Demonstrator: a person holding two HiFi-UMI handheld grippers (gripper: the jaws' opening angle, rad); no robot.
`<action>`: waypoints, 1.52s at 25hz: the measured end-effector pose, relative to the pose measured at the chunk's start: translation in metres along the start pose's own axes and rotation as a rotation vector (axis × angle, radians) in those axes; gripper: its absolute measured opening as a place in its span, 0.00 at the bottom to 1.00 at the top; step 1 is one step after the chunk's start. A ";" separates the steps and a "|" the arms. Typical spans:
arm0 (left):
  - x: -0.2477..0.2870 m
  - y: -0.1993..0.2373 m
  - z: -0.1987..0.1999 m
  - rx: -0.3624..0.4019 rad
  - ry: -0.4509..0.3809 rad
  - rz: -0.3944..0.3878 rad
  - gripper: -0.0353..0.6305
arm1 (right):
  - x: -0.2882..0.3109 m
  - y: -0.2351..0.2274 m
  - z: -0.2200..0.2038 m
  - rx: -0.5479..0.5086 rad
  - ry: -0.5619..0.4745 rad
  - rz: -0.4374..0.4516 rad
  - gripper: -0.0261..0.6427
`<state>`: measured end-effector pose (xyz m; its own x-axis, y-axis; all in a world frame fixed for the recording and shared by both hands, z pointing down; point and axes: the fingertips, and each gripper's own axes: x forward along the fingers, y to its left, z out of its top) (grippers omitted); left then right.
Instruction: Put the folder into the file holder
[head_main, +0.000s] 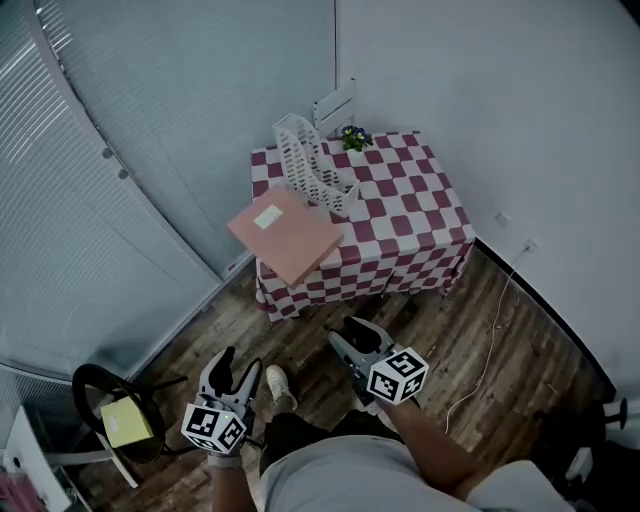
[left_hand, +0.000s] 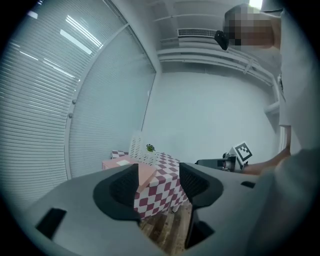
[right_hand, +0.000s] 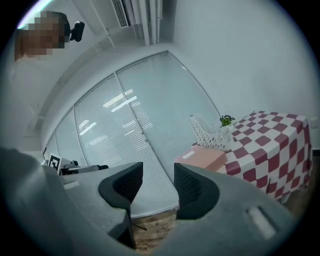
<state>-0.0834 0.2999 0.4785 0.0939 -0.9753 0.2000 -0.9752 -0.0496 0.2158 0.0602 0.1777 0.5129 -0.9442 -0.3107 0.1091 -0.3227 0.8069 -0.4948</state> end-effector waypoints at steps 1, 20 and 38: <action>0.009 0.009 0.001 0.000 0.008 -0.012 0.40 | 0.008 -0.005 0.000 0.009 0.000 -0.011 0.32; 0.169 0.181 0.027 0.043 0.218 -0.355 0.41 | 0.164 -0.103 -0.030 0.465 -0.152 -0.349 0.35; 0.182 0.212 -0.015 0.090 0.388 -0.437 0.41 | 0.223 -0.154 -0.121 0.883 -0.270 -0.381 0.52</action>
<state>-0.2703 0.1148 0.5754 0.5407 -0.7109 0.4497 -0.8411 -0.4636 0.2785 -0.1084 0.0448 0.7183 -0.7059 -0.6632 0.2487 -0.3328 0.0006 -0.9430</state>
